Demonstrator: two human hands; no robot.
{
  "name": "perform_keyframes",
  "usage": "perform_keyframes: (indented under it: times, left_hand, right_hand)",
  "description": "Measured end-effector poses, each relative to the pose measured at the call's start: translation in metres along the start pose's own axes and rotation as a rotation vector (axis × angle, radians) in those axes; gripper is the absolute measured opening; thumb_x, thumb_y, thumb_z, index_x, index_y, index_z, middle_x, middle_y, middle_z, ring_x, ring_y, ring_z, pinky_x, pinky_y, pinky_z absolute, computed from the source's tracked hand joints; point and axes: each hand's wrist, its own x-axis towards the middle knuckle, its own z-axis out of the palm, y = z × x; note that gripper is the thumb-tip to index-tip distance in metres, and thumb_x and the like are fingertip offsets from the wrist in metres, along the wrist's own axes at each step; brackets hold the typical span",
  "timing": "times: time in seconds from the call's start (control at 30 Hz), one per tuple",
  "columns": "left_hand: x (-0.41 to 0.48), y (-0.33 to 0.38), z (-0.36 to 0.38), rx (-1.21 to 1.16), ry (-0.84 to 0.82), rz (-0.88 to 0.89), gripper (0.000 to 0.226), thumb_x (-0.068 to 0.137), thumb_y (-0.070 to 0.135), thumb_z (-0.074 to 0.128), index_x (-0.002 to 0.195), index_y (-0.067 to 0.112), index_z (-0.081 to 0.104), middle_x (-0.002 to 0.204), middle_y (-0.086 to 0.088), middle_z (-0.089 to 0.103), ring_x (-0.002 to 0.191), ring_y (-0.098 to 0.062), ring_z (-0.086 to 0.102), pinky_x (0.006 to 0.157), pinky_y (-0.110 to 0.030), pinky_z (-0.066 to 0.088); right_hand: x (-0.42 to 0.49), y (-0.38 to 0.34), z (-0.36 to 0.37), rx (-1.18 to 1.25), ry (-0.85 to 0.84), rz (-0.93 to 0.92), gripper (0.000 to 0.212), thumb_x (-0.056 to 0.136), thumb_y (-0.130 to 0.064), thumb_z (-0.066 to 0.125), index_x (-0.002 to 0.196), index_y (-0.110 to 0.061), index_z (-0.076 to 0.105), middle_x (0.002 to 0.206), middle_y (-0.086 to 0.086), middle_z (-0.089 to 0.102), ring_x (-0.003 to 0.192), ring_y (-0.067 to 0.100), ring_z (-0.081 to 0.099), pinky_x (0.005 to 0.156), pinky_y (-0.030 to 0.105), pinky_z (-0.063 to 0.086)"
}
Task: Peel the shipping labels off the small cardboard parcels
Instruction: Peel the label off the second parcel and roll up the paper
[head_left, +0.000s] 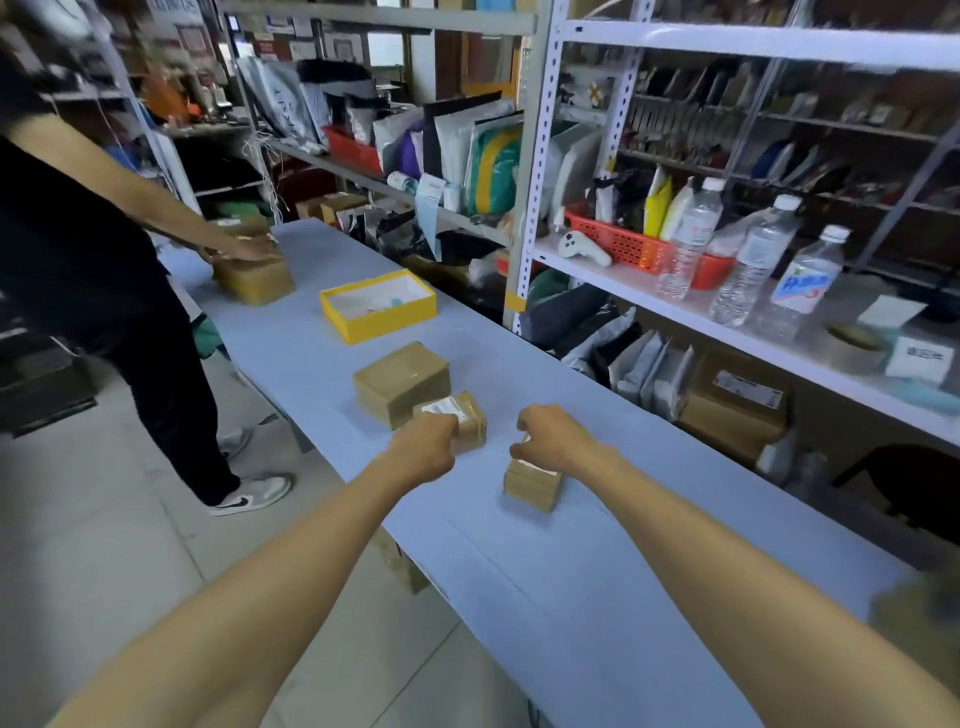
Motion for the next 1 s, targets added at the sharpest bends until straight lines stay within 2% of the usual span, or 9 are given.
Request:
perform_keyframes:
  times: [0.07,0.17,0.27,0.37,0.47,0.53,0.63,0.9,1.0]
  left_hand:
    - [0.01,-0.024,-0.007,-0.033,-0.003,0.0,0.028,0.083,0.009,0.048,0.11,0.013,0.057,0.113,-0.007,0.062,0.105,-0.028,0.058,0.078,-0.038,0.049]
    - [0.031,-0.053,-0.014,-0.086,-0.017,0.001,0.029,0.08,0.006,0.05,0.107,0.012,0.059,0.109,-0.007,0.065,0.105,-0.028,0.059,0.081,-0.039,0.052]
    - [0.057,-0.068,-0.018,-0.136,-0.045,0.006,0.03,0.079,0.005,0.05,0.106,0.01,0.061,0.107,-0.01,0.066,0.102,-0.03,0.06,0.078,-0.036,0.049]
    - [0.098,-0.078,-0.026,-0.167,-0.065,0.036,0.028,0.078,0.005,0.053,0.103,0.009,0.064,0.105,-0.011,0.067,0.101,-0.03,0.061,0.08,-0.036,0.049]
    - [0.144,-0.09,-0.043,-0.157,-0.001,0.095,0.019,0.077,0.007,0.052,0.089,0.004,0.066,0.095,-0.014,0.068,0.095,-0.032,0.063,0.079,-0.042,0.053]
    - [0.169,-0.098,-0.051,-0.114,0.01,0.117,0.022,0.079,0.008,0.05,0.093,0.0,0.065,0.097,-0.017,0.066,0.094,-0.032,0.061,0.079,-0.043,0.052]
    - [0.205,-0.116,-0.051,-0.101,-0.069,0.123,0.02,0.081,0.006,0.054,0.099,0.003,0.063,0.104,-0.015,0.064,0.097,-0.03,0.06,0.075,-0.035,0.049]
    - [0.288,-0.159,-0.051,-0.245,-0.203,0.051,0.018,0.078,0.003,0.064,0.096,0.008,0.065,0.105,-0.012,0.07,0.1,-0.028,0.064,0.086,-0.038,0.054]
    - [0.317,-0.172,-0.044,-0.249,-0.262,0.052,0.017,0.078,0.004,0.067,0.093,0.011,0.063,0.106,-0.014,0.068,0.098,-0.029,0.065,0.084,-0.037,0.054]
  right_hand:
    - [0.021,-0.018,0.005,0.041,-0.004,0.016,0.043,0.084,-0.028,0.064,0.118,-0.004,0.058,0.12,0.013,0.06,0.111,0.033,0.057,0.091,0.042,0.05]
    - [0.049,-0.045,0.015,0.095,0.015,0.04,0.019,0.079,-0.023,0.064,0.082,-0.005,0.057,0.088,0.012,0.062,0.086,0.032,0.059,0.068,0.033,0.046]
    - [0.073,-0.071,0.025,0.179,0.038,0.072,0.029,0.079,-0.018,0.062,0.062,-0.015,0.038,0.065,0.004,0.046,0.068,0.027,0.045,0.053,0.03,0.032]
    - [0.104,-0.09,0.026,0.243,0.051,0.121,0.014,0.08,-0.019,0.062,0.081,-0.009,0.053,0.081,0.008,0.053,0.077,0.031,0.053,0.059,0.03,0.039]
    - [0.141,-0.097,0.022,0.229,0.079,0.113,0.031,0.084,-0.019,0.058,0.106,0.003,0.06,0.106,0.016,0.063,0.1,0.035,0.06,0.076,0.036,0.049]
    - [0.164,-0.098,0.021,0.222,0.082,0.123,0.033,0.086,-0.018,0.058,0.111,0.003,0.06,0.114,0.017,0.063,0.105,0.035,0.06,0.087,0.04,0.052]
    - [0.201,-0.095,0.021,0.212,0.05,0.16,0.036,0.086,-0.019,0.058,0.115,0.002,0.059,0.119,0.017,0.062,0.108,0.035,0.059,0.091,0.042,0.051]
    - [0.274,-0.098,0.033,0.224,-0.021,0.279,0.039,0.085,-0.024,0.063,0.116,-0.001,0.056,0.115,0.016,0.061,0.103,0.034,0.06,0.083,0.038,0.051]
    - [0.289,-0.098,0.036,0.243,-0.032,0.347,0.034,0.087,-0.023,0.06,0.111,-0.001,0.056,0.111,0.015,0.061,0.094,0.033,0.06,0.07,0.034,0.047]
